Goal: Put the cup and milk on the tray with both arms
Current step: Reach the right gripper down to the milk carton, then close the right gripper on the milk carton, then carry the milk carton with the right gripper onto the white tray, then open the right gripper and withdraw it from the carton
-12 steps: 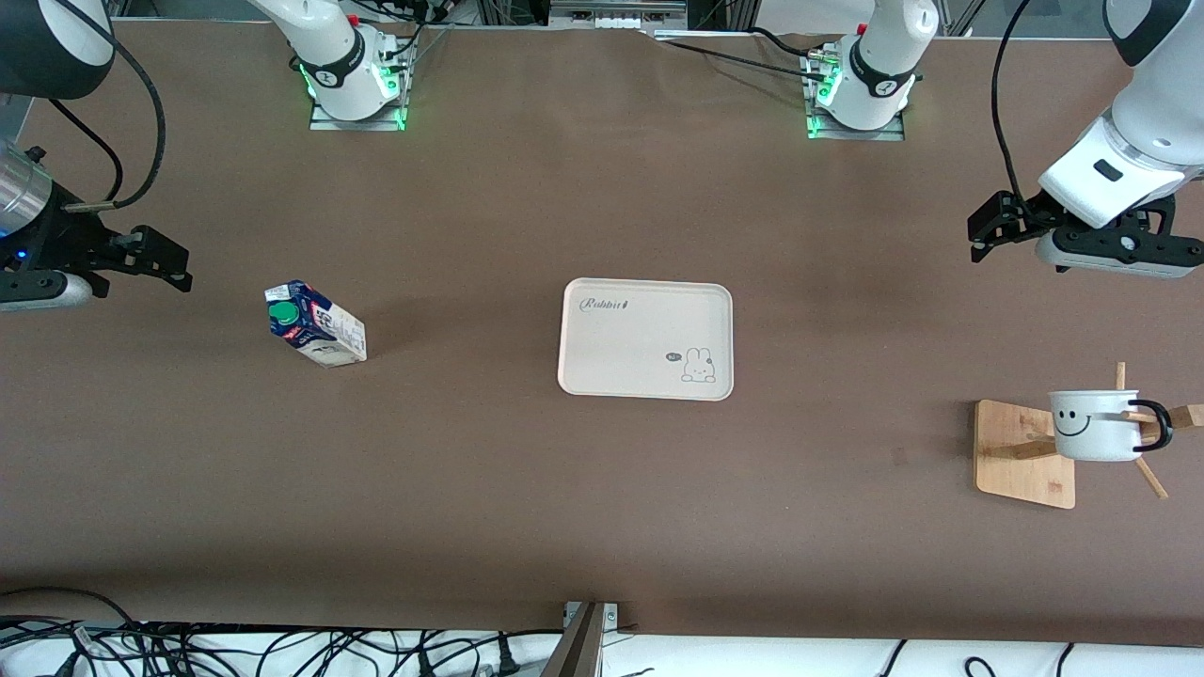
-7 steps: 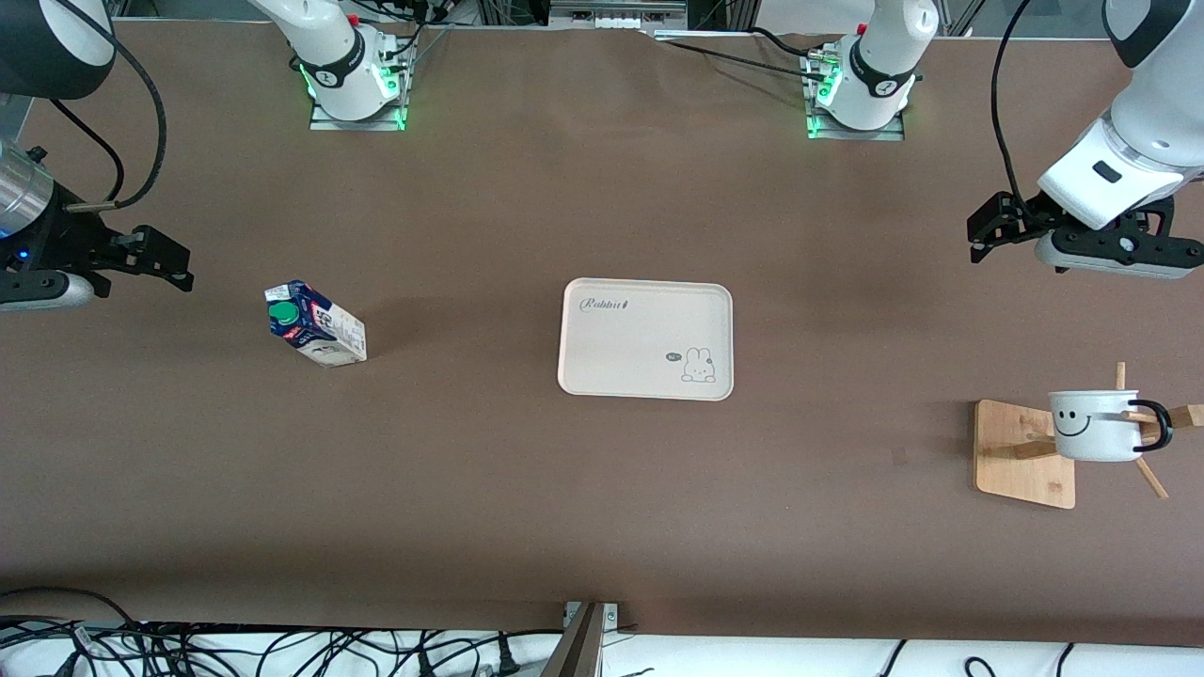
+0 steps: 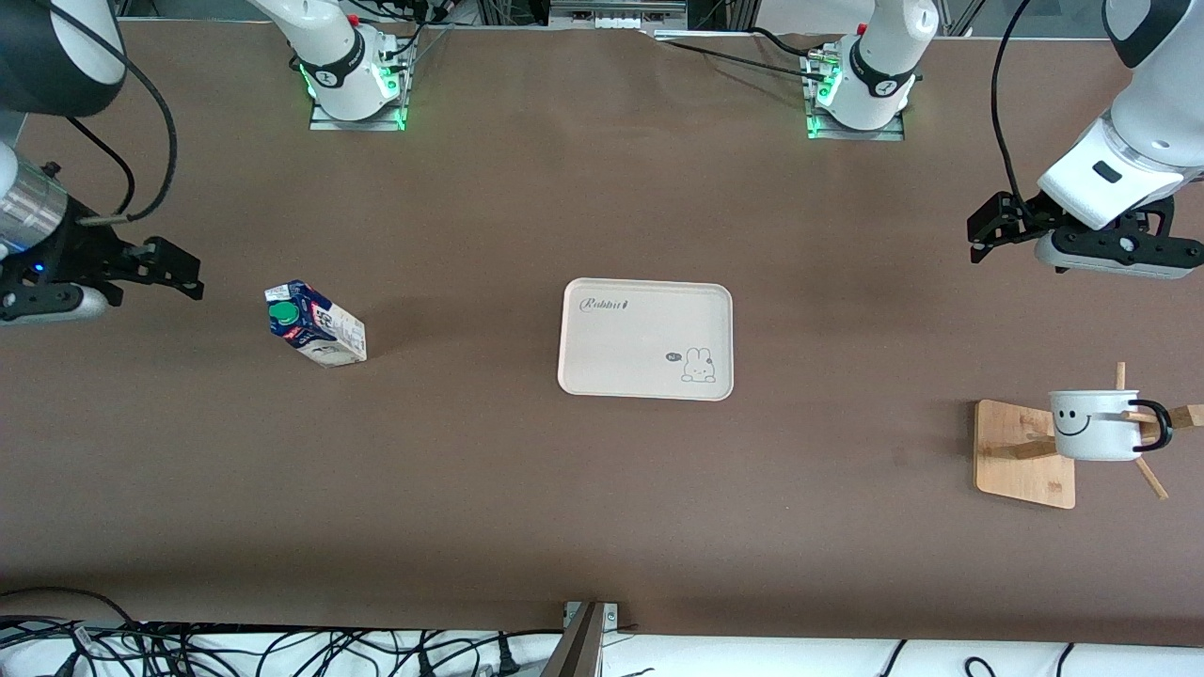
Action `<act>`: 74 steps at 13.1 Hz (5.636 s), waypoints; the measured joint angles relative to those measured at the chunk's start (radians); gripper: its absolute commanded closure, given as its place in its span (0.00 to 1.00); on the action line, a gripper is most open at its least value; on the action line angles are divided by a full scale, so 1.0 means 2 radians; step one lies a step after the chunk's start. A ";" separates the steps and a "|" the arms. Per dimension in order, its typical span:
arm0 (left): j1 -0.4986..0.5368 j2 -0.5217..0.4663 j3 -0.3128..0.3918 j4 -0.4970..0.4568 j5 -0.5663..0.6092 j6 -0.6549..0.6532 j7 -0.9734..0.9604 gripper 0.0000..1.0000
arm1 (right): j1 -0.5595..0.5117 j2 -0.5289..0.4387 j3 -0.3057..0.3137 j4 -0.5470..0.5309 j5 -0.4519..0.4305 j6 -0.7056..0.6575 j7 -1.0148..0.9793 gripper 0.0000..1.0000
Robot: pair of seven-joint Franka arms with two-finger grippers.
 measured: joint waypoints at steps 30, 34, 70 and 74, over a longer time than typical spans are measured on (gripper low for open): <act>0.000 0.001 0.000 0.001 -0.001 0.000 0.000 0.00 | 0.037 0.002 -0.014 -0.230 0.008 0.166 -0.033 0.45; 0.000 0.001 0.000 0.001 -0.001 0.000 0.000 0.00 | 0.037 -0.003 -0.013 -0.226 0.008 0.166 -0.033 0.47; 0.000 0.007 0.000 0.009 -0.001 0.000 0.000 0.00 | 0.280 0.097 -0.046 0.112 0.042 0.019 0.328 0.00; 0.000 0.007 0.000 0.011 -0.002 0.000 0.000 0.00 | 0.253 0.030 -0.117 0.100 0.059 -0.062 0.215 0.00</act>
